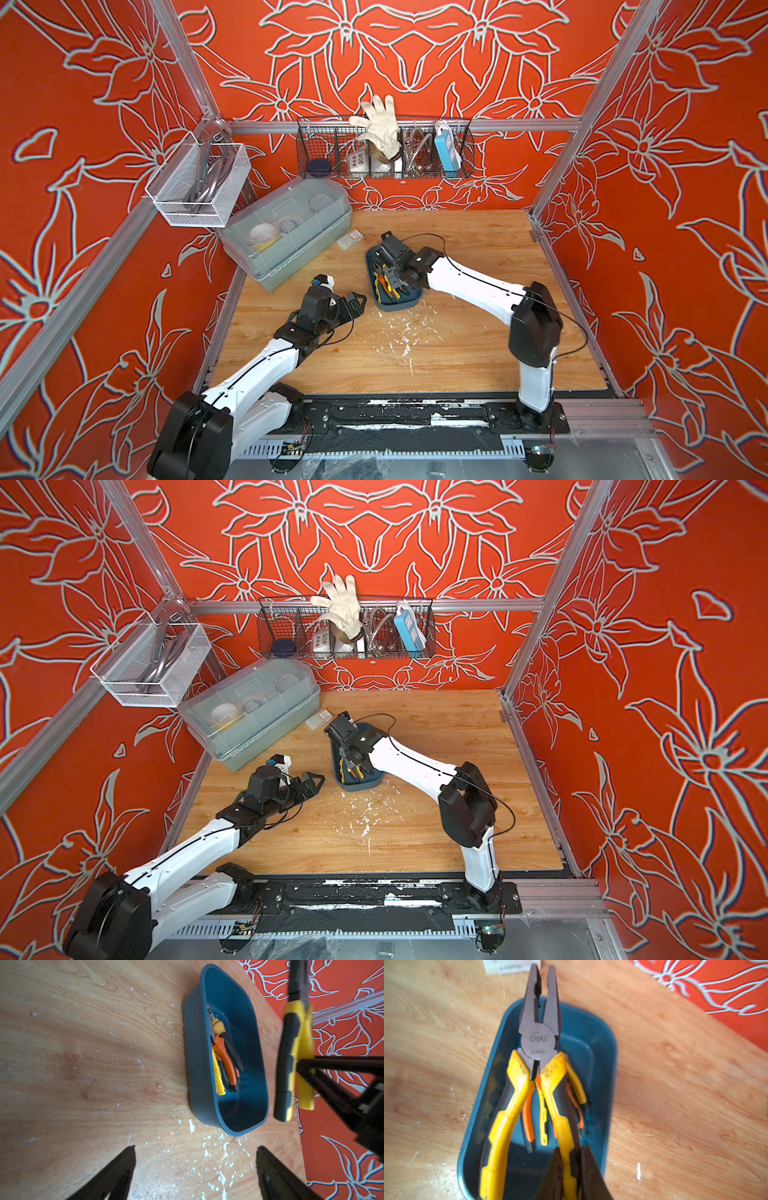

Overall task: Take the pliers out of the storage box
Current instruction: Pick up the pliers from the storage box, then place the pliers at the center of the board.

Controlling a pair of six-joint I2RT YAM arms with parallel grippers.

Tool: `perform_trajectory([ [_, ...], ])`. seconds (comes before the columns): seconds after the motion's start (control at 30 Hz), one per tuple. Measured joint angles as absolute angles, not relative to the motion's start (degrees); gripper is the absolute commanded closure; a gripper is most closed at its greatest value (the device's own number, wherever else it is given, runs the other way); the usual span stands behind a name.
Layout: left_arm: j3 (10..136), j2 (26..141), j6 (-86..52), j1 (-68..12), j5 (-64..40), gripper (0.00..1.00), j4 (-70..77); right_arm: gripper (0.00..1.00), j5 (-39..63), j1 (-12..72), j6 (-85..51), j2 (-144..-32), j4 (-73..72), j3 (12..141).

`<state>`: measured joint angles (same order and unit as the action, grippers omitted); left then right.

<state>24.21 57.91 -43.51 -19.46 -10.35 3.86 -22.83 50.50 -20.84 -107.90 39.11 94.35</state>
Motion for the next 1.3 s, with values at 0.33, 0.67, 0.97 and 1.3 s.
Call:
perform_trajectory([
  [0.33,24.21,58.59,-43.48,-19.46,-10.61,0.10,3.95,1.00,-18.15,32.34,-23.68,-93.36,31.22,73.41],
  [0.67,24.21,60.10,-43.29,-19.46,-11.00,0.10,3.92,1.00,-9.91,24.43,-24.99,-101.97,24.86,66.26],
  [0.97,24.21,60.60,-43.07,-19.46,-11.46,0.10,3.90,1.00,-5.10,24.77,-24.80,-110.39,21.54,72.82],
  [1.3,24.21,60.86,-42.83,-19.46,-11.60,0.10,3.92,1.00,-4.36,24.77,-23.53,-112.14,21.50,74.13],
])
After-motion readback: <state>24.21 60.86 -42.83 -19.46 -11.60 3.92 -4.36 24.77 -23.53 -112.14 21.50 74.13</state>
